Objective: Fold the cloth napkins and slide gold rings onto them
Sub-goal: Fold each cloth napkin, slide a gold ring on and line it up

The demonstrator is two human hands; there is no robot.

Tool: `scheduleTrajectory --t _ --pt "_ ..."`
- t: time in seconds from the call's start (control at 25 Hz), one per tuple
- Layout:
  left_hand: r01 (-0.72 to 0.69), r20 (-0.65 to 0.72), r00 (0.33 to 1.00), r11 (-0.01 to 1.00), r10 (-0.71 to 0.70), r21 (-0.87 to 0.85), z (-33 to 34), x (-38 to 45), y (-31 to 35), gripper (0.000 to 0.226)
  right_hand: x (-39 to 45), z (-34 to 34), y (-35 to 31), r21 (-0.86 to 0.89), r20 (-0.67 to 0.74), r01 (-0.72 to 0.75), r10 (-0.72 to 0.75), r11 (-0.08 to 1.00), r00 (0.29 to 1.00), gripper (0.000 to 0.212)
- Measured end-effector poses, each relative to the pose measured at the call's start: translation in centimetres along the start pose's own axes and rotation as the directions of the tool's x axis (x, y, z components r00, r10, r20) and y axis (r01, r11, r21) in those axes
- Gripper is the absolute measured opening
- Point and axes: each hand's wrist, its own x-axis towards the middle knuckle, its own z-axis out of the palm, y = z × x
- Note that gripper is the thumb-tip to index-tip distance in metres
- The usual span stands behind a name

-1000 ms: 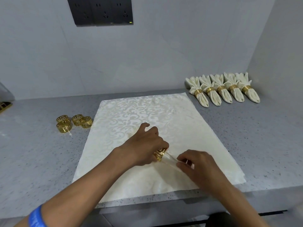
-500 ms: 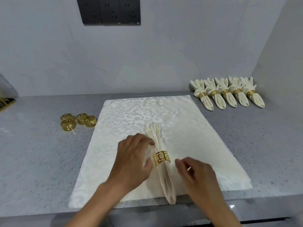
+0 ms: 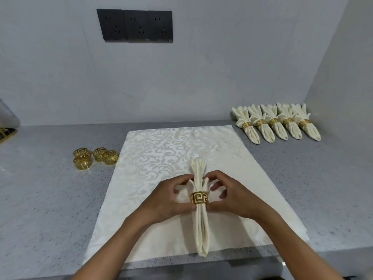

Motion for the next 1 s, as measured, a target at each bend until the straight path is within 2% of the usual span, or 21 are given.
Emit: scheduleTrajectory --t 0.16,0.28,0.48,0.68,1.0 --pt "-0.009 -0.040 0.999 1.000 0.010 0.016 -0.1 -0.3 -0.8 0.077 -0.6 0.3 0.7 -0.097 -0.110 0.062 -0.073 0.993 0.991 0.058" --pt "-0.029 -0.089 0.996 0.999 0.030 0.013 0.6 -0.6 -1.4 0.062 -1.1 0.9 1.1 -0.147 -0.168 0.071 -0.095 0.987 0.981 0.059" --pt "-0.074 -0.144 0.986 0.997 0.078 0.035 1.0 -1.1 -1.1 0.040 -1.4 1.5 1.6 -0.369 -0.262 0.108 -0.215 0.923 0.941 0.036" --pt "-0.061 -0.237 0.970 0.998 0.051 -0.033 2.2 -1.8 -0.5 0.033 -2.0 3.7 1.4 -0.336 -0.370 0.106 -0.234 0.936 0.899 0.009" --pt "-0.005 -0.431 0.897 0.973 -0.097 -0.229 4.6 -2.8 1.0 0.035 -2.4 5.3 1.0 -0.273 -0.516 0.014 -0.159 0.962 0.842 0.003"
